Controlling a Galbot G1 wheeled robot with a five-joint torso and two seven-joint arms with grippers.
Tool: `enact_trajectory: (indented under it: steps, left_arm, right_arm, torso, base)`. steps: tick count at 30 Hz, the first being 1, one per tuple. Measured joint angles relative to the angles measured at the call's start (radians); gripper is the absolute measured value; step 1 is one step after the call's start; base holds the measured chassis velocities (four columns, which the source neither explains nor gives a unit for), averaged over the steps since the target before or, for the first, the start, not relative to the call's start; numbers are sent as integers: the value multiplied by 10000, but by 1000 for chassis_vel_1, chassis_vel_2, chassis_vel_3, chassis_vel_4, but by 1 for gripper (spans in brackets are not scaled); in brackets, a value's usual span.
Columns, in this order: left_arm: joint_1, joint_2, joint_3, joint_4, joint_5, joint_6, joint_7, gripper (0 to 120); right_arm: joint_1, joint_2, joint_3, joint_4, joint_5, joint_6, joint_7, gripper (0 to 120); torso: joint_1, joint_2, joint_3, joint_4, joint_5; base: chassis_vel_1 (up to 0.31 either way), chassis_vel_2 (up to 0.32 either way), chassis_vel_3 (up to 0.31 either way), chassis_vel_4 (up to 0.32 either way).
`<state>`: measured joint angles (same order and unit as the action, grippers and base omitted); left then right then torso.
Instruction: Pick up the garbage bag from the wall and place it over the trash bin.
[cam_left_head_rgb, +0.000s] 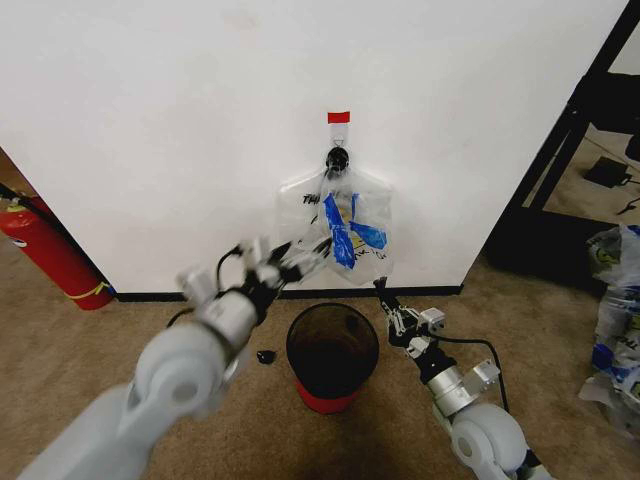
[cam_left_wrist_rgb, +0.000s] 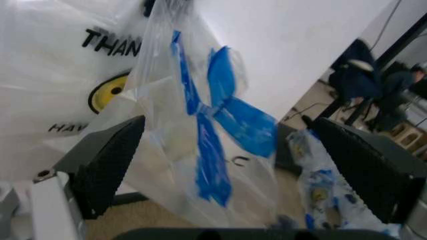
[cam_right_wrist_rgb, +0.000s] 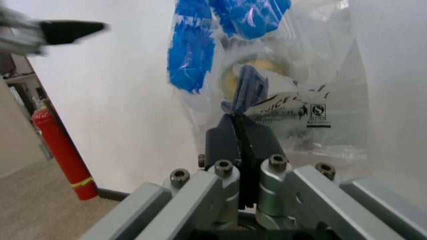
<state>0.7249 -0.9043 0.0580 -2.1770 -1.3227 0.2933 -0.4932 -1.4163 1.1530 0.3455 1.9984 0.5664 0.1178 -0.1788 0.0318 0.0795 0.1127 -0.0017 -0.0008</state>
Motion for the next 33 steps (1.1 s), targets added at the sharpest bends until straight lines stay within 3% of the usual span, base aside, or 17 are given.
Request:
enact_trajectory:
  steps: [5,16,21,33]
  left_arm:
    - [-1093,-610,863,1153,-274,207,6,98]
    - [-1591,-1042,1382,2112,-271,391,169,93]
    - [-1517,-1044,1426,2264,20,351,292,79]
    - [-1498,-1128,1772,2292,650,77,704,30]
  right_arm:
    - [-35,-89,162,14,65,-2,-11,0]
    - [-95,-215,296,83,274,-36,-23,0]
    - [-86,-224,316,86,340,-60,-6,0]
    - [-76,-252,331,-121,327,-41,-16,0]
  torso:
    - [-1,0,-1,2,1]
    - [-2,0,-2,1,-1]
    - [-2,0,-2,4,-1]
    - [-2,0,-2,3,-1]
  base:
    - [0,0,0,0]
    - [0,0,0,0]
    - [0,0,0,0]
    - [0,0,0,0]
